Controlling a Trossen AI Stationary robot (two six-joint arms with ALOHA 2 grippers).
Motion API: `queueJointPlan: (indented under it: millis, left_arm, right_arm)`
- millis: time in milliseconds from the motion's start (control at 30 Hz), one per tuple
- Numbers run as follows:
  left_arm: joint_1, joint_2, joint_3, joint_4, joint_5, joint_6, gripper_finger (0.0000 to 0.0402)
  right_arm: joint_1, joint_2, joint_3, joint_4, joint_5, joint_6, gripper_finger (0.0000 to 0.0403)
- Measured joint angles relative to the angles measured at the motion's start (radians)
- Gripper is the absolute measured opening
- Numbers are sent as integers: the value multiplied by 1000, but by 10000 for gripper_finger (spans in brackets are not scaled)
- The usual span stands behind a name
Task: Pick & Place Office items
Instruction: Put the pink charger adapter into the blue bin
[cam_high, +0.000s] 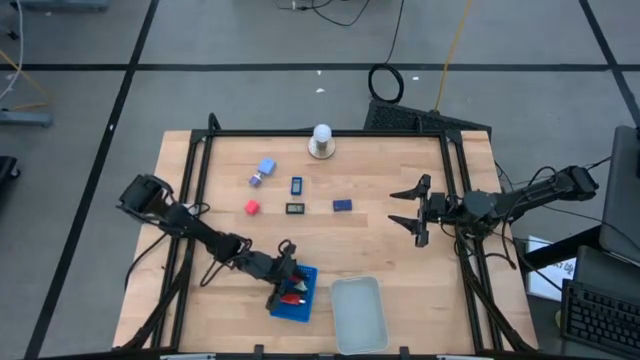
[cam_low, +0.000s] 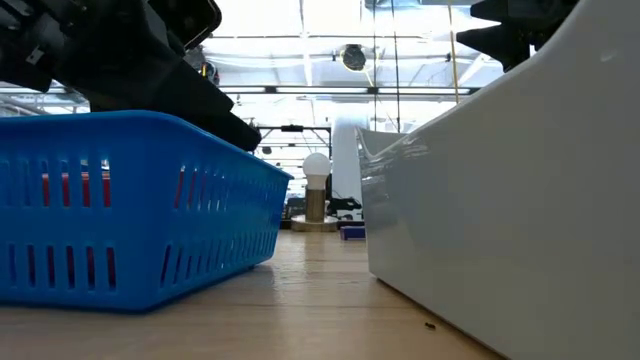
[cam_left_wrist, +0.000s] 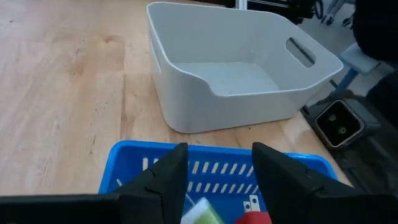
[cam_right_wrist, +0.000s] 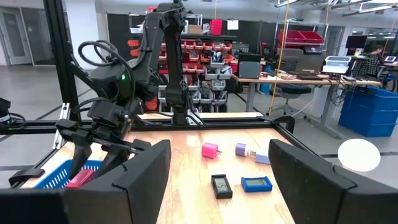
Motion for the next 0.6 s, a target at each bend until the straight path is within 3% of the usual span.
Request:
queueJointPlan:
  millis: [200,400,600]
  left_arm:
    - [41,-109,0,-22,147,-33,181]
    - [103,-301,0,-123,299,-34,182]
    - [162,-510,0,-350,290,95,182]
  right_arm:
    - [0,0,0,-2,0,0,263]
    - [0,0,0,-2,0,-1,263]
    - [0,-18,0,-31,-16,-11,263]
